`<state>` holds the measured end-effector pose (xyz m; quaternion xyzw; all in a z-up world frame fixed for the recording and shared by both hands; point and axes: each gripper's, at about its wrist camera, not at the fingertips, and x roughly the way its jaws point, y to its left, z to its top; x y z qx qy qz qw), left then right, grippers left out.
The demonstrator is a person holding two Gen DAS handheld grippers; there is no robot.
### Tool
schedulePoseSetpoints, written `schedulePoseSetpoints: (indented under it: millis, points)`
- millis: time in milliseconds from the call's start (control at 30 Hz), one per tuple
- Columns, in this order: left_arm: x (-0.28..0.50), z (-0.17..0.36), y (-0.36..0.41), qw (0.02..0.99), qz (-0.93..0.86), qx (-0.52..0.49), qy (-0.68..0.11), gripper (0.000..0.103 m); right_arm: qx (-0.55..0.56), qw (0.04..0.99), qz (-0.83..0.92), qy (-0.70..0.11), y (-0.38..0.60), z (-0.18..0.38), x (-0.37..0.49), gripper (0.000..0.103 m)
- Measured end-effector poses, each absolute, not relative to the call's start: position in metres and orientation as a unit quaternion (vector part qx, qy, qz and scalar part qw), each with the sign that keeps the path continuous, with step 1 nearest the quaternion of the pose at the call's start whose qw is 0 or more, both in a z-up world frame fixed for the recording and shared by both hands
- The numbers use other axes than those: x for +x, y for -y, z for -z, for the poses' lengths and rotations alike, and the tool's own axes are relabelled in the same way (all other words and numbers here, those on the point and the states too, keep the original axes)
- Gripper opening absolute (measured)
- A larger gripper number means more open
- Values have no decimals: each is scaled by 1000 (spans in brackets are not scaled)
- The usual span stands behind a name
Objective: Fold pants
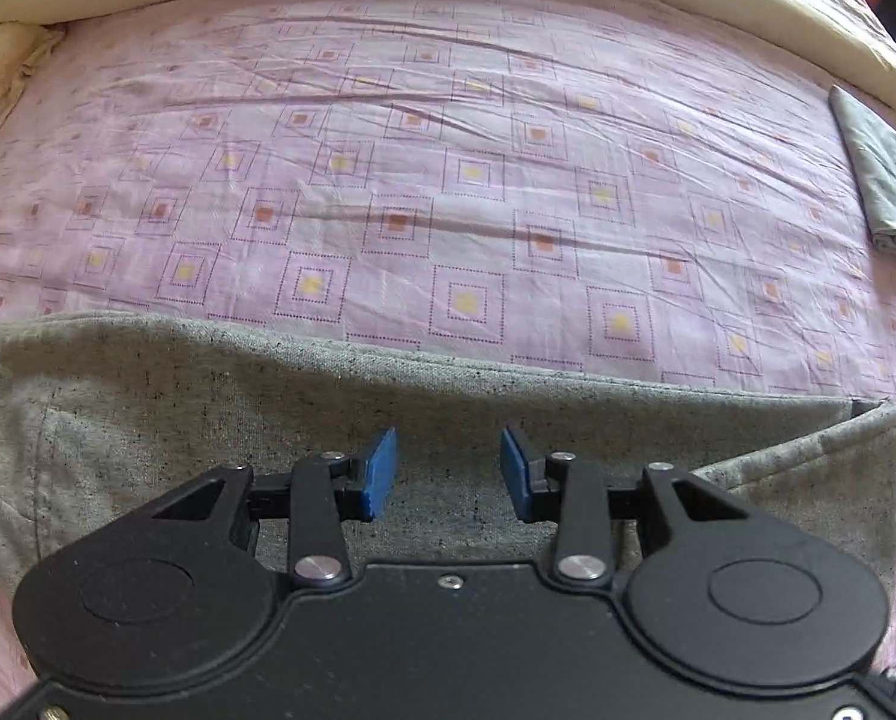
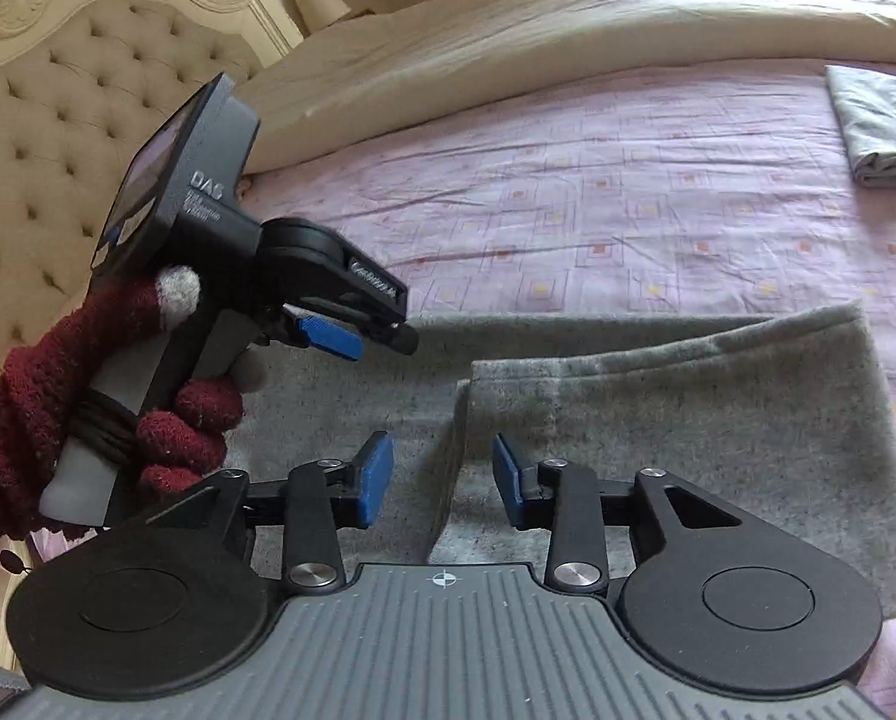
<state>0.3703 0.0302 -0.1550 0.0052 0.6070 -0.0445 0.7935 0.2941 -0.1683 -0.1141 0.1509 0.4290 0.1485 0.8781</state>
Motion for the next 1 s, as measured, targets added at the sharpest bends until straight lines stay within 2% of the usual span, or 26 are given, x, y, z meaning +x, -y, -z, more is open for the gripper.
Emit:
schedulePoseSetpoints:
  millis: [100, 167, 333, 467, 533, 700, 1000]
  points:
    - [361, 153, -7, 788, 73, 36, -611, 47, 154, 882, -95, -435, 206, 114, 300, 37]
    - [350, 154, 11, 779, 104, 47, -617, 47, 154, 877, -51, -453, 234, 122, 315, 18]
    - [322, 172, 45, 753, 139, 83, -638, 47, 148, 863, 0, -484, 289, 150, 354, 14]
    - [311, 186, 53, 751, 120, 115, -640, 56, 116, 853, 41, -507, 307, 175, 380, 9]
    - [312, 185, 51, 752, 105, 111, -641, 61, 117, 855, 37, -504, 313, 177, 383, 9]
    - [301, 179, 47, 753, 86, 114, -642, 60, 97, 865, -6, -492, 301, 162, 357, 10]
    - [258, 176, 39, 743, 40, 109, -659, 61, 84, 847, -37, -523, 286, 170, 270, 11]
